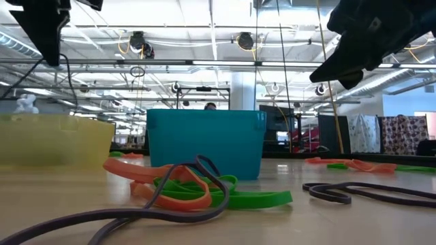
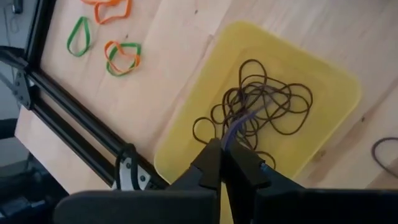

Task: Sort rubber bands into baskets
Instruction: Put the purple rubber band into the yellow bin

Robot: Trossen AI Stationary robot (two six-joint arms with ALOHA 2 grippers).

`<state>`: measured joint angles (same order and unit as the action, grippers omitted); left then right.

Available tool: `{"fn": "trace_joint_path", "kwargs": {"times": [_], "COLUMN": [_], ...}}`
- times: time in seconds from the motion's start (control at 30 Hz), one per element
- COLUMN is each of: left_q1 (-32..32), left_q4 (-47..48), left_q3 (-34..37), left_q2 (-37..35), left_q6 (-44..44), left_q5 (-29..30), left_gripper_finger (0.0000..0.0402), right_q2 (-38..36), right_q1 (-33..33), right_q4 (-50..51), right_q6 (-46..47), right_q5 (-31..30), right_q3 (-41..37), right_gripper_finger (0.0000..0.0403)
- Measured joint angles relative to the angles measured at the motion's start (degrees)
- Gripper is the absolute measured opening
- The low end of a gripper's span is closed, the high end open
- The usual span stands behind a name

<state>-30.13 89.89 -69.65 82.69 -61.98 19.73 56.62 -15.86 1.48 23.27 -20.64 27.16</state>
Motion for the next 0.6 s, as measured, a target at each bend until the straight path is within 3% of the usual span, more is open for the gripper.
{"fn": "trace_joint_path", "kwargs": {"times": [0.13,0.33,0.5,0.6], "left_q1": [0.1,0.9,0.9,0.9], "left_q4": [0.1,0.2,0.2,-2.1], "left_q3": [0.0,1.5,4.8,5.7], "left_q2": [0.9,1.6,1.6,1.6], "left_q6": [5.1,5.5,5.3,3.4], "left_q5": [0.6,0.3,-4.5,-10.5], "left_gripper_finger": [0.0033,0.0078,0.0112,0.0121], "right_q2": [0.0,0.0,0.0,0.0], "right_q1": [0.0,0.0,0.0,0.0], "right_q4": [0.0,0.0,0.0,0.0], "right_q6": [-0.2,-0.4,-0.5,-0.6], "right_q5": [0.0,0.0,0.0,0.0], "right_q3": [0.0,0.0,0.0,0.0], "right_gripper_finger": [0.0000,0.0000,0.0000,0.0000]}}
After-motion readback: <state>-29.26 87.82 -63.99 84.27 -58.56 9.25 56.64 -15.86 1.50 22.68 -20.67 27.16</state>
